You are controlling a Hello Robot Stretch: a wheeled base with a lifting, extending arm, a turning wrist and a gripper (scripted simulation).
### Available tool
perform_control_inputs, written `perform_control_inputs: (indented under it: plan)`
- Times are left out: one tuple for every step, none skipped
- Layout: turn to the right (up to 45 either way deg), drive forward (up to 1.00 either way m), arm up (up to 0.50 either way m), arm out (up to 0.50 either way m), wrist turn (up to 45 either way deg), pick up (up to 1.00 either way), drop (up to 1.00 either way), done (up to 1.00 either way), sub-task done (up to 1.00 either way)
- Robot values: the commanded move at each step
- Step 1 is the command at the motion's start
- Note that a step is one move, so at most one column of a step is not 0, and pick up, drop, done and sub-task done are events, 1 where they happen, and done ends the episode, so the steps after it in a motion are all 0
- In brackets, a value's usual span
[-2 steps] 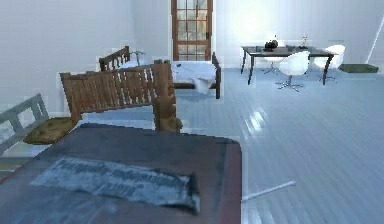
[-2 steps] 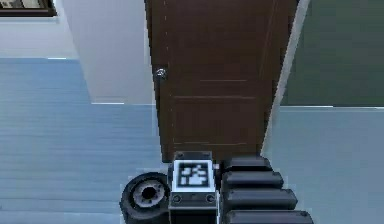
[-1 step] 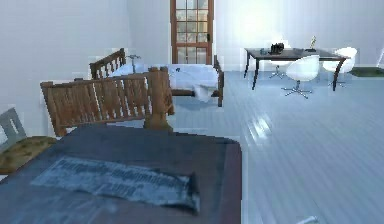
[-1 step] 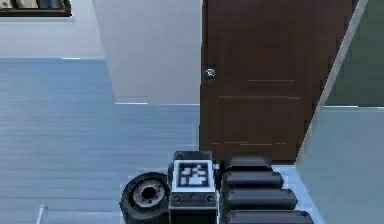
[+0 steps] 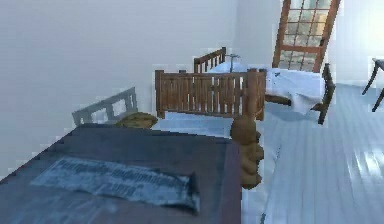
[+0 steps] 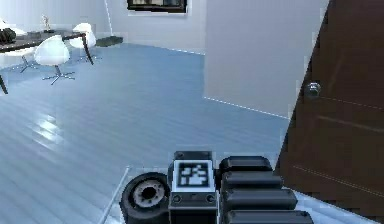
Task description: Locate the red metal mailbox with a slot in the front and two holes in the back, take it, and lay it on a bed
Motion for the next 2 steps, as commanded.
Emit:
perform_control_inputs:
  plan:
    - [0.0, 0.25, 0.00, 0.00, 0.0, 0.00, 0.00, 0.00, 0.00]
    - [-39.0, 0.00, 0.00, 0.00, 0.0, 0.00, 0.00, 0.00, 0.00]
